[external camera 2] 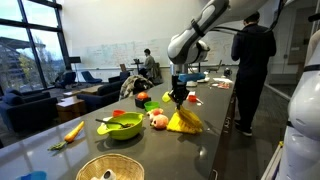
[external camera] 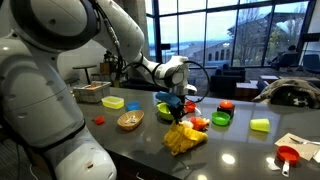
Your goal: Fold the yellow towel twice
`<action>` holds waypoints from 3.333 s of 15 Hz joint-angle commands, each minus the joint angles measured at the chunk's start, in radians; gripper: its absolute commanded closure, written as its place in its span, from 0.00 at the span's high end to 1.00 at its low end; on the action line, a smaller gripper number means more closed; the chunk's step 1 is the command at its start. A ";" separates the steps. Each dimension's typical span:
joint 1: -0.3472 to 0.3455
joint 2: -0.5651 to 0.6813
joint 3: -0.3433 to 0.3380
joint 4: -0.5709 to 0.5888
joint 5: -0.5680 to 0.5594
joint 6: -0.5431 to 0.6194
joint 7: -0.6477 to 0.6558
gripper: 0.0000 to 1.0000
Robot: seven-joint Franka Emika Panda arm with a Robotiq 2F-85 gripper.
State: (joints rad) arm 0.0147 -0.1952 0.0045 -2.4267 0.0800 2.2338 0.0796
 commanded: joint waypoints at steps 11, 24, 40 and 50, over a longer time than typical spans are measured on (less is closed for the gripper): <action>0.048 0.280 0.057 0.149 0.015 0.042 -0.068 0.01; -0.016 0.396 0.010 0.233 0.025 0.087 -0.056 0.01; -0.063 0.418 -0.011 0.249 0.102 0.087 -0.089 0.30; -0.048 0.383 -0.028 0.229 0.023 0.071 -0.031 0.72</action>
State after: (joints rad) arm -0.0480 0.2218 -0.0042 -2.1804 0.1614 2.3200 0.0002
